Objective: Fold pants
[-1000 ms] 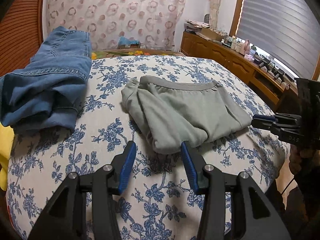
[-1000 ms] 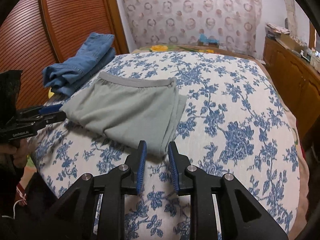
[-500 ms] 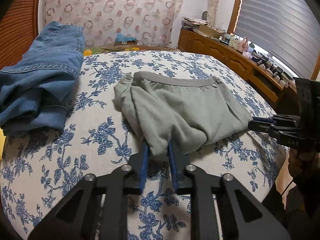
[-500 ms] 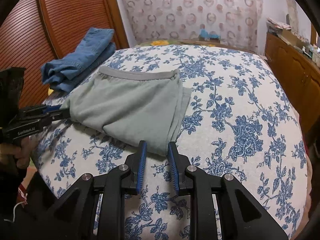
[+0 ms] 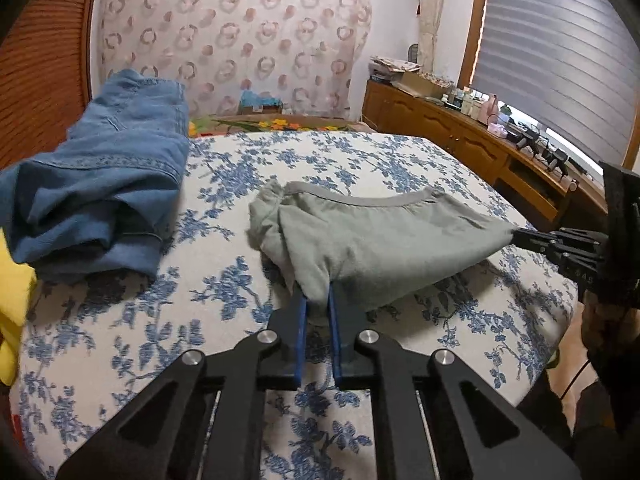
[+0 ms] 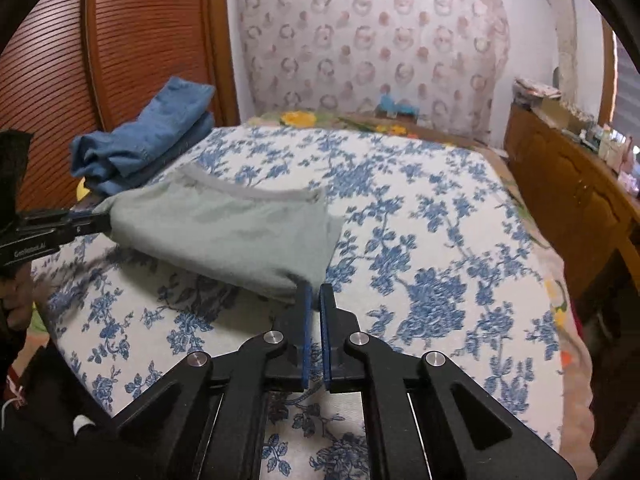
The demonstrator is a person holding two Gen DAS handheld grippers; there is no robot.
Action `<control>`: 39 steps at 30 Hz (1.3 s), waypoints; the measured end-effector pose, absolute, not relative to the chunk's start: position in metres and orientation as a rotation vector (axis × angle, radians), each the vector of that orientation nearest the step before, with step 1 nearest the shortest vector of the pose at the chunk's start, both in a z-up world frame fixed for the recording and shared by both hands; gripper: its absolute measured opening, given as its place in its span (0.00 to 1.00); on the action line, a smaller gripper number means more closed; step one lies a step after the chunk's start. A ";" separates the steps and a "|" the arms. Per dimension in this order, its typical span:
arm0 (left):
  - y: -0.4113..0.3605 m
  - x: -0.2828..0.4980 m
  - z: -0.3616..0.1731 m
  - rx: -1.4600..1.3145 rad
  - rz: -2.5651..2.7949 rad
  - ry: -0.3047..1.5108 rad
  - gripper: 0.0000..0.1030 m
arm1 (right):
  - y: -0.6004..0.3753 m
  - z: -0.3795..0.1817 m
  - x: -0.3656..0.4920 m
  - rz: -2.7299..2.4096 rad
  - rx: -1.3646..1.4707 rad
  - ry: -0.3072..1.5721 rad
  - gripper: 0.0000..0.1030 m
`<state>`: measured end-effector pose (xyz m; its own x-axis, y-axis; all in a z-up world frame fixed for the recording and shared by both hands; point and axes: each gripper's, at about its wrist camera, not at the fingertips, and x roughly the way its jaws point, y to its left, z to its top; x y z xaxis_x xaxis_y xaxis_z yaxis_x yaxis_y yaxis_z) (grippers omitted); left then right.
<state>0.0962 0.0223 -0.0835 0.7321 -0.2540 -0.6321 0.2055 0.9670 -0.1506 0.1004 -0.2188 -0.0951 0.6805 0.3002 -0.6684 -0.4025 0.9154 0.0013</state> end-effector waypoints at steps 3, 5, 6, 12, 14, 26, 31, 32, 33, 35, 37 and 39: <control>0.025 0.092 -0.080 -0.076 -0.272 0.704 0.08 | -0.223 -0.092 0.099 0.409 -0.137 0.727 0.00; 0.024 0.090 -0.080 -0.077 -0.285 0.723 0.08 | -0.222 -0.092 0.096 0.408 -0.141 0.726 0.00; 0.023 0.089 -0.080 -0.080 -0.289 0.731 0.08 | -0.222 -0.092 0.095 0.414 -0.141 0.733 0.00; 0.020 0.070 -0.073 -0.062 -0.303 0.733 0.08 | -0.226 -0.091 0.086 0.457 -0.103 0.756 0.00; 0.019 0.065 -0.073 -0.061 -0.301 0.738 0.09 | -0.226 -0.091 0.080 0.471 -0.099 0.765 0.00; 0.015 0.059 -0.076 -0.035 -0.284 0.758 0.41 | -0.223 -0.113 0.069 0.486 -0.114 0.812 0.00; 0.017 0.062 -0.077 -0.026 -0.271 0.755 0.56 | -0.229 -0.115 0.069 0.474 -0.103 0.813 0.00; 0.017 0.064 -0.078 -0.030 -0.272 0.761 0.56 | -0.230 -0.115 0.068 0.471 -0.099 0.813 0.00; 0.017 0.065 -0.079 -0.032 -0.271 0.764 0.56 | -0.232 -0.114 0.067 0.467 -0.097 0.812 0.00; 0.015 0.067 -0.082 -0.027 -0.262 0.776 0.57 | -0.234 -0.113 0.065 0.462 -0.093 0.810 0.00; 0.014 0.070 -0.085 -0.014 -0.246 0.786 0.57 | -0.235 -0.112 0.064 0.459 -0.094 0.808 0.00; 0.014 0.073 -0.088 -0.009 -0.232 0.789 0.57 | -0.235 -0.110 0.062 0.457 -0.094 0.804 0.00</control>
